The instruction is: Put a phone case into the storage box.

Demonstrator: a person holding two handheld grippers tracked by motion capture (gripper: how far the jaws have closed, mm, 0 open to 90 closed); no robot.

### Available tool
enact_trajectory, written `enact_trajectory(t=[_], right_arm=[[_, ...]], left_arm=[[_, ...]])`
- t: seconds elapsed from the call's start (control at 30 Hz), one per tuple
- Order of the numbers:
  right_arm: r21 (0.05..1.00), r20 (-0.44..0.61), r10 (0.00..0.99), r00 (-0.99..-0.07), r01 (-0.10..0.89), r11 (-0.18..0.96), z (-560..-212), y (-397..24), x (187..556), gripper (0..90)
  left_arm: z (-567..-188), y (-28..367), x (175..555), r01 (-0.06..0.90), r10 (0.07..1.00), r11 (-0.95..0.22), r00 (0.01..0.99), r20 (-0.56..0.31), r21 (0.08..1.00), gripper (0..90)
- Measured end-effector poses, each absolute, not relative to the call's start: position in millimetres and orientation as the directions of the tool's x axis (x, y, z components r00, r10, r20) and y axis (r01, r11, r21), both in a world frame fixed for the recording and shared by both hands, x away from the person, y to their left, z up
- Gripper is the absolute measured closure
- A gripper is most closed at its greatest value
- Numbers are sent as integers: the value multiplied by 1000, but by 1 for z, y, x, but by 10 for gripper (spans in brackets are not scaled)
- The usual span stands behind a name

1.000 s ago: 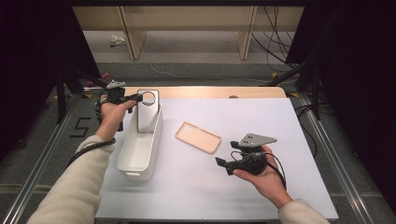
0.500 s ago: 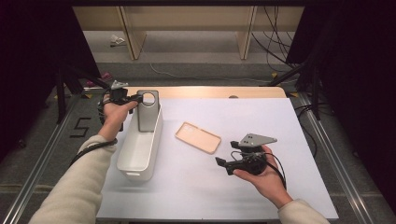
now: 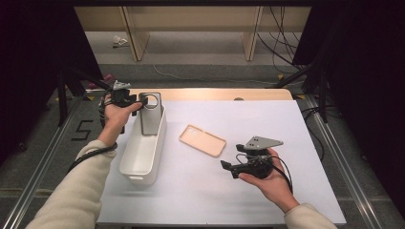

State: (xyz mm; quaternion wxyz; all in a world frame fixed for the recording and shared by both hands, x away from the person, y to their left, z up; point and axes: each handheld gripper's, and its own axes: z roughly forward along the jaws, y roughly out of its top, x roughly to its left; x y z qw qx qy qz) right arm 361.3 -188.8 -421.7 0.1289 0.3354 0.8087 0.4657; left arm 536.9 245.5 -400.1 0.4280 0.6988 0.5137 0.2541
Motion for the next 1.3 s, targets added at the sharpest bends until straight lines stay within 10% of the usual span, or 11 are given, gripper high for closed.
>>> enact_trajectory(t=[0.5,1.3], right_arm=[[840,110,686,-720,436,323,-421,-193,366,161],[845,129,711,-692,452,287,-419,-200,377,161]], left_arm=[[-383,236,474,454,894,-45,416,-167,890,32],[-411,204,348,393,785,-109,598,-163,913,15]])
